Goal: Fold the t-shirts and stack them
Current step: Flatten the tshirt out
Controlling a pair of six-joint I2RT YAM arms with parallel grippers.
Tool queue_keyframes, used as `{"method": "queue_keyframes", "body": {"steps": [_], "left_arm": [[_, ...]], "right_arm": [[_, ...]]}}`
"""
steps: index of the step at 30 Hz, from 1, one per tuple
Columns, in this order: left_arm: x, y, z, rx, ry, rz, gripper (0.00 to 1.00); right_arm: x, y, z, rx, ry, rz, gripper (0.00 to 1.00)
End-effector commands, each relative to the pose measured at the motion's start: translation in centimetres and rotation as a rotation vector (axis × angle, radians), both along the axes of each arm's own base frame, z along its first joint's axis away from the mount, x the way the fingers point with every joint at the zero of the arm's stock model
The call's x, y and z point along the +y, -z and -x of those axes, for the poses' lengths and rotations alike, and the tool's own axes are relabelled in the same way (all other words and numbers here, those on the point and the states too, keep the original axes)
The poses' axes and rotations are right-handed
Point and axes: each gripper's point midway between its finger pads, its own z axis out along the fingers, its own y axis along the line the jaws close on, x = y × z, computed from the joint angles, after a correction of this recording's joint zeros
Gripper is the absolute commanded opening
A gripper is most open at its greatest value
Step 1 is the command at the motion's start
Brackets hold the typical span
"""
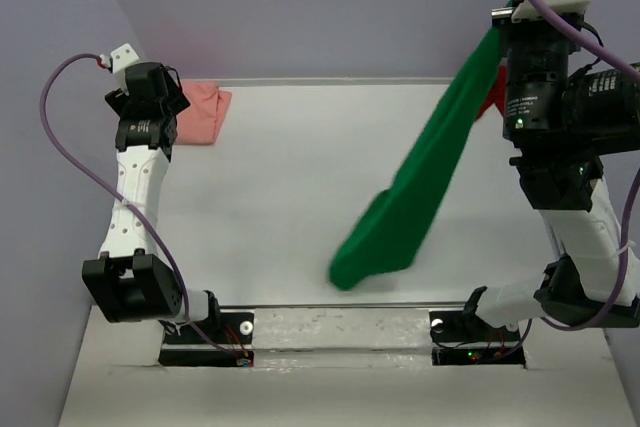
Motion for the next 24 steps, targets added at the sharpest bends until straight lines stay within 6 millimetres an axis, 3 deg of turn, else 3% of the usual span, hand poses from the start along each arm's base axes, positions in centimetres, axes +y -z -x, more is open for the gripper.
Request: {"method": "queue_keyframes", "body": {"steps": [1,3,8,11,14,15,18,19,22,24], "left_arm": [[-0.9,-0.9,-0.3,-0.038,0.034,-0.012,0.85],[-1.1,-0.7,-0.4,-0.035,0.040,-0.009,0.85],[-1.3,-0.6,-0.4,-0.033,0.049,-0.013,0.85],[-1.4,-0.3,-0.3,-0.030,0.052,-0.012,0.85],[-1.2,-0.1,-0.2,-0.029,0.047,-0.017,0.85],[-1.2,-0.1,-0.1,-0.028,0.046,-0.019,0.86],[-1.3,0.0,-0.2,-0.026,0.050,-0.019,0.85],[-1.3,0.1,-0.1,-0.024,0.052,-0.019,0.85],[-1.4,0.3,-0.1,-0.022,0.055,-0.020,0.86],[-1.6,0.3,-0.1,-0.021,0.061,-0.019,0.86]], "right_arm": [[-2.1,-1.4,1.1,-0.044,0.041,-0.051,0.00],[-2.0,-1.6,1.0,-0.045,0.049,-0.045,0.00],[1.0,-1.5,-0.7,-0.033,0.023,-0.013,0.00],[4.9,-0.7,-2.4,-0.009,-0.033,0.014,0.00],[10.3,0.9,-4.4,0.025,-0.131,0.058,0.00],[12.9,2.0,-5.4,0.052,-0.179,0.066,0.00],[16.6,2.5,-5.8,0.047,-0.251,0.070,0.00],[18.7,3.8,-7.0,0.067,-0.252,0.101,0.00],[20.9,4.1,-7.1,0.052,-0.284,0.116,0.00],[20.7,3.7,-7.0,0.040,-0.281,0.120,0.00]]}}
